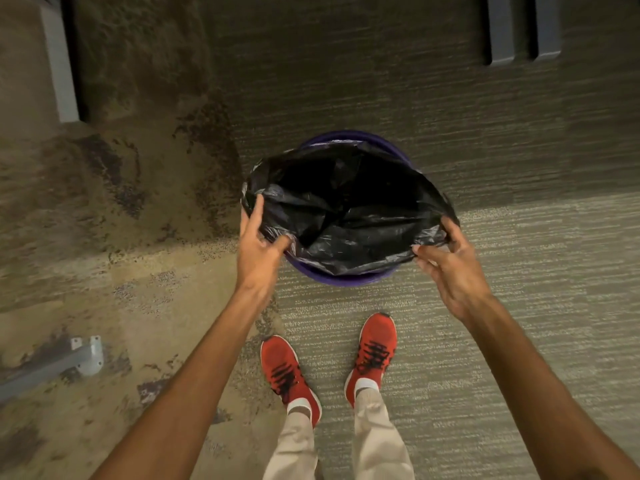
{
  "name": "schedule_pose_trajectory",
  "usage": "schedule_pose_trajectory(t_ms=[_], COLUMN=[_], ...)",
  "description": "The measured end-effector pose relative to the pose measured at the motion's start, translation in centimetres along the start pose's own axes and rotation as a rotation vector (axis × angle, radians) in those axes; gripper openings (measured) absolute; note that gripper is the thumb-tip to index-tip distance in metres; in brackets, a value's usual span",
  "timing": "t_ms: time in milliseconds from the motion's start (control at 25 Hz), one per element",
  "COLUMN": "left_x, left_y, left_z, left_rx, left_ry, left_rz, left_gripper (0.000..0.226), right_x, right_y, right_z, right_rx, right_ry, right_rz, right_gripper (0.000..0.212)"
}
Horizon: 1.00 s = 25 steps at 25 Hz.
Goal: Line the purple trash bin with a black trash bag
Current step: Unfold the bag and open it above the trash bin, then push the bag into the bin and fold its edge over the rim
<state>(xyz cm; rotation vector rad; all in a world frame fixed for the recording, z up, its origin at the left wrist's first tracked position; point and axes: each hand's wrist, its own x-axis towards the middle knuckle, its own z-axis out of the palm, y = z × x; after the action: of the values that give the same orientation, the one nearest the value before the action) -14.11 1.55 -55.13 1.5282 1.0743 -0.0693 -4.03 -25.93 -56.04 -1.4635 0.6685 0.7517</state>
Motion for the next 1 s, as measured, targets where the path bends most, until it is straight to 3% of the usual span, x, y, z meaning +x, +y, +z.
schedule_pose_trajectory(t_ms=[120,280,400,560,760,1000], left_x=[0.3,-0.7,-1.8,-1.8,-2.5,-2.7], left_y=[-0.9,-4.6,-6.3,-8.0,-9.2,-9.0], left_z=[0.3,0.6,1.0,1.2,2.4,3.7], left_rx=[0.003,0.043,0.094,0.267,0.352,0.400], left_ry=[0.176,0.202,0.153,0.051,0.022,0.090], left_rz=[-0.020,-0.175,-0.194,-0.087,0.080,0.055], left_gripper=[0.062,0.050,0.071,0.100,0.104,0.104], right_x=[0.8,0.7,0.6,0.4,1.0,1.8], right_y=[0.2,2.2,3.8,5.2,6.1,5.8], right_z=[0.3,0.6,0.2,-0.3,-0.3,0.1], right_rx=[0.047,-0.167,-0.179,-0.209,-0.141,-0.025], right_ry=[-0.025,0.033,0.078,0.104,0.126,0.165], right_rz=[0.038,0.034,-0.035,-0.056,-0.070,-0.022], right_gripper=[0.071,0.061,0.058,0.055,0.052,0.047])
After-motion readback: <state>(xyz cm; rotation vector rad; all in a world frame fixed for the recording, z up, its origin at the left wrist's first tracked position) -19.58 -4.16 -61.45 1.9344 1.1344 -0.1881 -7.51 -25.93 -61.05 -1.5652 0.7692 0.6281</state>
